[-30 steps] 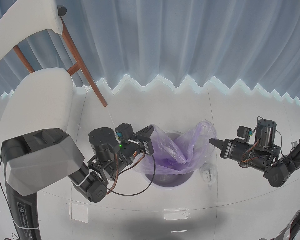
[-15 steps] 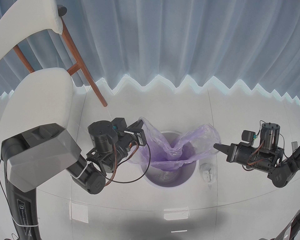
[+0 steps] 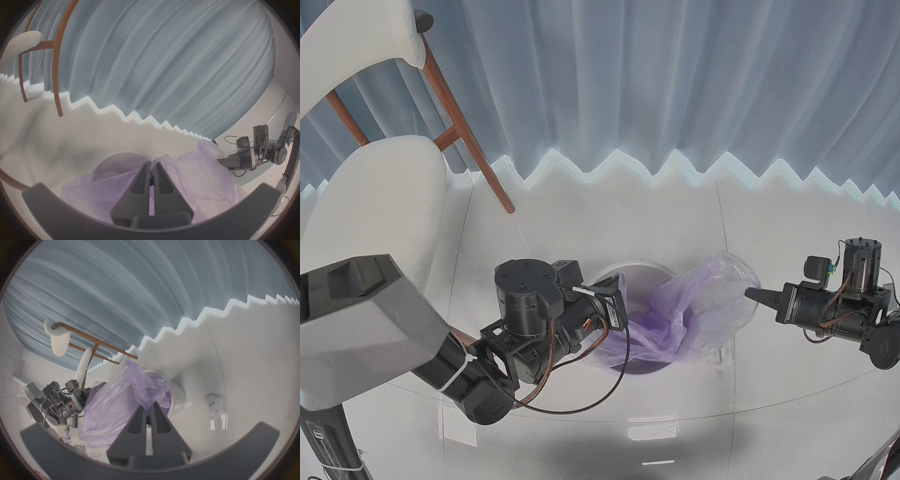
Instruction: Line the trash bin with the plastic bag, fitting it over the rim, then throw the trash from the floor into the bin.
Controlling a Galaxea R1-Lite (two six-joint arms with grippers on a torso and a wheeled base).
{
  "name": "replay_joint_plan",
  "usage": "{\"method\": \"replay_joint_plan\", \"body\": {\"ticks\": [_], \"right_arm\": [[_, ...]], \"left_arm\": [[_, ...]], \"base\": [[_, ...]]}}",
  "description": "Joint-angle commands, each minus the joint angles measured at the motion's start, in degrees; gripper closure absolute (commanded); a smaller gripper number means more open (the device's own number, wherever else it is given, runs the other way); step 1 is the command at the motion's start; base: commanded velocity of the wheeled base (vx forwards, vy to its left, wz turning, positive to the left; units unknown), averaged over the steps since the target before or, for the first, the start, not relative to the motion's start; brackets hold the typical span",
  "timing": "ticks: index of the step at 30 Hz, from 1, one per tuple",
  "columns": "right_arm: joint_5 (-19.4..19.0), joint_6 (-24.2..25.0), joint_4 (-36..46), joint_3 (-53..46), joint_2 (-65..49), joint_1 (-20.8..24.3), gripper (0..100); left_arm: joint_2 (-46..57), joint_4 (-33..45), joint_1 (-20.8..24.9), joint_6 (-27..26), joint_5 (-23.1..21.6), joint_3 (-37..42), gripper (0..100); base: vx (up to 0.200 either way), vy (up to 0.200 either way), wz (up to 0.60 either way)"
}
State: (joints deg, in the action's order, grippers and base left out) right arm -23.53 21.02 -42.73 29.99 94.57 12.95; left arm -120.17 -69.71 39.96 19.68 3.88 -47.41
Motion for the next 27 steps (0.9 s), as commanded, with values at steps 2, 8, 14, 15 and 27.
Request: {"method": "replay_joint_plan", "body": {"ticks": [2,8,14,15,27], "right_arm": [[-1.70,-0.19,6.52,0.42,-5.89,0.41,100],[-1.78,-0.36,7.22,1.04,-3.43,0.33,100],[-1.43,-2.12,2.91,1.48,3.16,0.15,100],[-1.43,-2.12,1.60,1.30,3.86,0.15,100],[-0.73,-1.50,-12.03,3.06,13.00,-2.75,100]], "left_arm": [[2.31,2.65,1.88,1.33,0.25,1.88,100],[-0.94,3.26,-0.50,3.09,1.22,-1.90,100],[-6.12,3.26,-5.60,4.05,3.07,-8.14,100],[-6.21,3.35,-5.95,4.32,3.07,-8.58,100],[-6.21,8.62,-9.20,10.82,3.15,-15.08,100]], "base": [[0.000,0.000,0.00],[0.000,0.000,0.00],[0.000,0.000,0.00],[0.000,0.000,0.00],[0.000,0.000,0.00]]}}
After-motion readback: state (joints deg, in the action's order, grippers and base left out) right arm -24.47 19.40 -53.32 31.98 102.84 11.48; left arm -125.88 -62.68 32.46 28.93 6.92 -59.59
